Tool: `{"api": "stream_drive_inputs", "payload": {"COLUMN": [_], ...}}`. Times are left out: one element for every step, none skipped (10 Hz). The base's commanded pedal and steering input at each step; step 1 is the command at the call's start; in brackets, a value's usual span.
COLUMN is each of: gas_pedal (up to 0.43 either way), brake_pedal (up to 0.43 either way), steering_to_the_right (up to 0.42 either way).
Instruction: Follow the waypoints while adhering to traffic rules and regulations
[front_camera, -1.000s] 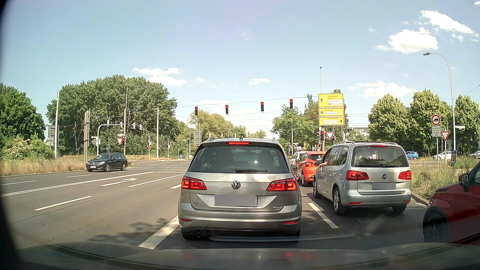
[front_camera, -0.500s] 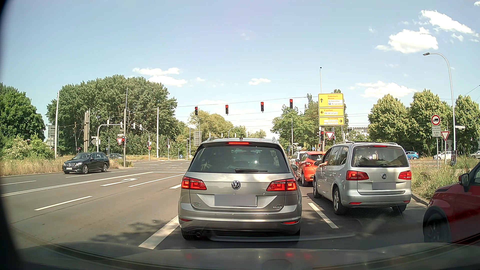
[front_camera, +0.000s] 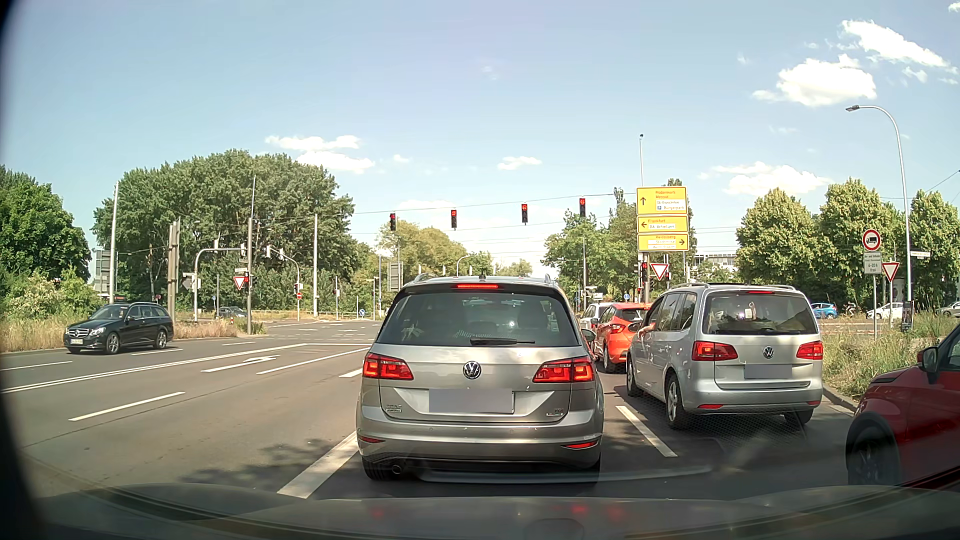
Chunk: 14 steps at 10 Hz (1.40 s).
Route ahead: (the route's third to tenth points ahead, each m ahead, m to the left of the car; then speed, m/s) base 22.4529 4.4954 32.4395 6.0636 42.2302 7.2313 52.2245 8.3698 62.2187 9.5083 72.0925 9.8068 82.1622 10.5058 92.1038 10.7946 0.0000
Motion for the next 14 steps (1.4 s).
{"api": "stream_drive_inputs", "payload": {"gas_pedal": [0.0, 0.0, 0.0, 0.0, 0.0, 0.0, 0.0, 0.0, 0.0, 0.0, 0.0, 0.0, 0.0, 0.0], "brake_pedal": [0.323, 0.323, 0.323, 0.323, 0.323, 0.323, 0.323, 0.323, 0.323, 0.323, 0.323, 0.323, 0.323, 0.323], "steering_to_the_right": [0.003, 0.003, 0.003, 0.003, 0.003, 0.003, 0.003, 0.003, 0.003, 0.003, 0.003, 0.003, 0.003, 0.003]}}
